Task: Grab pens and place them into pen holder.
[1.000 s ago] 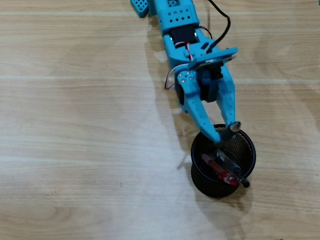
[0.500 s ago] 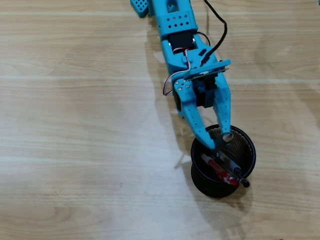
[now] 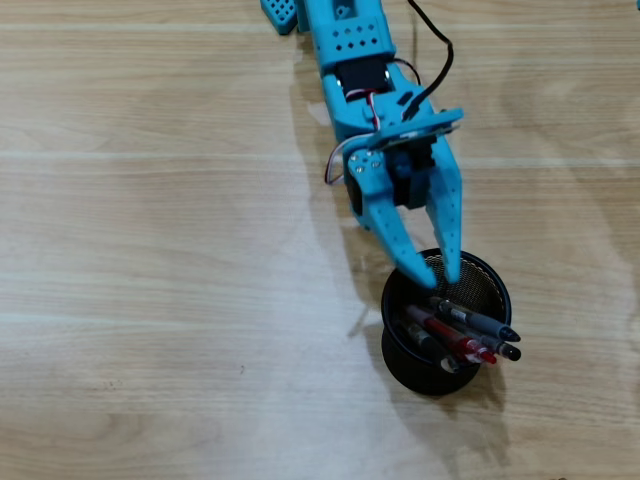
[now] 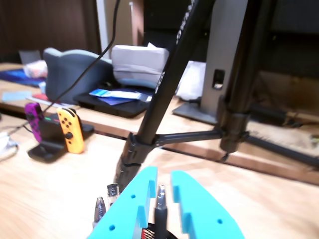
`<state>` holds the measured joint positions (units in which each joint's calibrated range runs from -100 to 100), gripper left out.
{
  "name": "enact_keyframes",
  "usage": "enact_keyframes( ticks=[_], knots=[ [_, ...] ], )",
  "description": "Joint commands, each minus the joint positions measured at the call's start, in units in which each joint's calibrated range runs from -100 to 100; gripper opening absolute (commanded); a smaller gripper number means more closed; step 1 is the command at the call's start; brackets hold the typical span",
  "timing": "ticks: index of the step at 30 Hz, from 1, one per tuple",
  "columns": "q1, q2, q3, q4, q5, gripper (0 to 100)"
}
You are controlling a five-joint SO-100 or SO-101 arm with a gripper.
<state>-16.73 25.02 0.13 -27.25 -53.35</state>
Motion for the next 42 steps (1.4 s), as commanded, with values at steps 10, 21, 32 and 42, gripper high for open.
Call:
enact_keyframes(
  ticks=[10, 21, 32, 42],
  knots=[
    [3.89, -34.72, 39.03, 3.62, 12.63, 2],
    [8.79, -64.37, 76.34, 4.48, 25.03, 2],
    [9.79, -92.68, 98.15, 16.7, 34.43, 2],
    [10.52, -120.07, 99.51, 55.1, 44.28, 2]
  ],
)
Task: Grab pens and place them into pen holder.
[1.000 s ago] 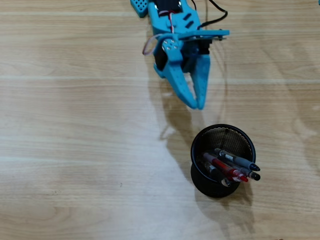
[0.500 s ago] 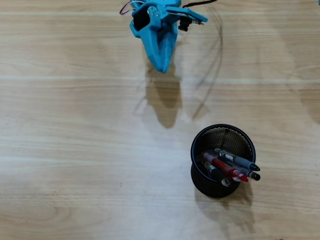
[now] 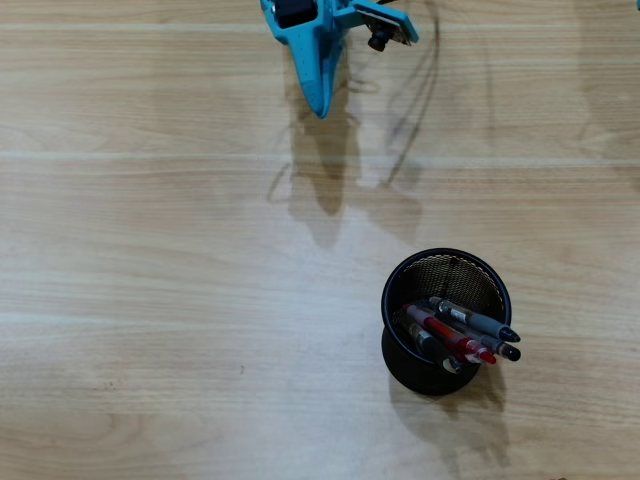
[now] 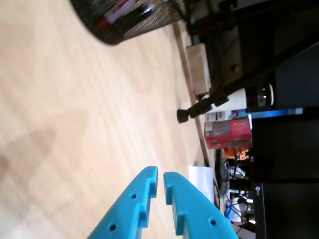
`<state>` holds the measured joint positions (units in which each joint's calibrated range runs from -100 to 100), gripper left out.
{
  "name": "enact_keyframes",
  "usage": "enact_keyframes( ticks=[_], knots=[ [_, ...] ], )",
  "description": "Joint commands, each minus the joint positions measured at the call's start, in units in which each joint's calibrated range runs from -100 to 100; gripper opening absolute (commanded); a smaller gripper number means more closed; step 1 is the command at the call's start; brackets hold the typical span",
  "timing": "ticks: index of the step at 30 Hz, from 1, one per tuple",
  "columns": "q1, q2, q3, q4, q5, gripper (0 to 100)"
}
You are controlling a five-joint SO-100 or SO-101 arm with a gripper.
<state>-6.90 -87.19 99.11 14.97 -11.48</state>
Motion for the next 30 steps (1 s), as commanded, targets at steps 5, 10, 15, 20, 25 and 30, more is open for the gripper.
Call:
enact_keyframes(
  ticks=[5, 10, 15, 20, 25, 30],
  knots=[
    [0.77, -11.3, 0.35, 24.17, 4.9, 2],
    [3.41, -11.3, 0.35, 32.95, 7.19, 2],
    [4.86, -11.38, 0.44, 35.27, 8.86, 2],
    [4.77, -11.46, 0.26, 35.7, 9.32, 2],
    [4.86, -11.46, 0.35, 35.19, 9.22, 2],
    [4.22, -11.38, 0.35, 35.19, 9.22, 2]
  ],
)
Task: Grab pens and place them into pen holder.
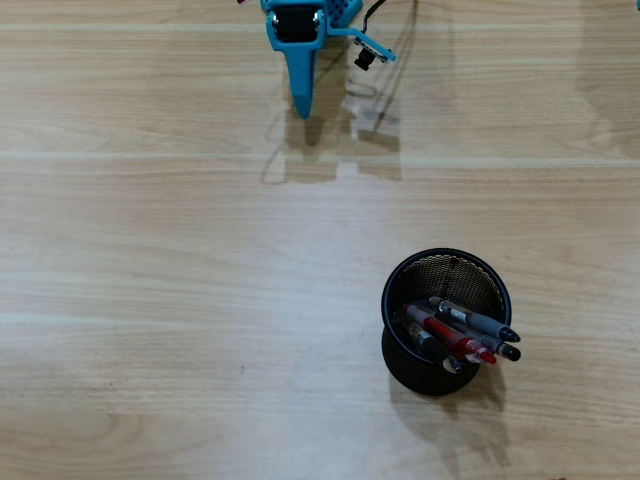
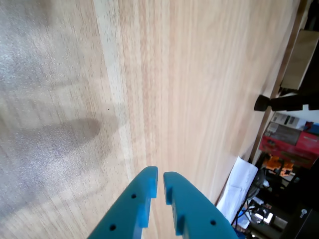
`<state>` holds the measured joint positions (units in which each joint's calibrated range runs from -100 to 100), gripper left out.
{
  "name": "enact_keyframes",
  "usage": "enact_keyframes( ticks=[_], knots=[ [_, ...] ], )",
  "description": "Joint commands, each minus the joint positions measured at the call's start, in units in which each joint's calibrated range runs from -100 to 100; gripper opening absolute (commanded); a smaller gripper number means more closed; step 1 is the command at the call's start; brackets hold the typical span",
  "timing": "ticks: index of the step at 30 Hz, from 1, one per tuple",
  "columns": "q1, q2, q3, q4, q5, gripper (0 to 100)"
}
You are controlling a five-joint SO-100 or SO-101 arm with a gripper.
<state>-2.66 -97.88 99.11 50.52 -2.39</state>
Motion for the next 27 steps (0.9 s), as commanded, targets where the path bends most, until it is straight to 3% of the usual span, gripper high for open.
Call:
enact_keyframes(
  ticks=[1, 27],
  knots=[
    [0.35, -0.69, 0.35, -0.37, -0.02, 2],
    [-0.11, -0.52, 0.26, -0.37, -0.18, 2]
  ],
)
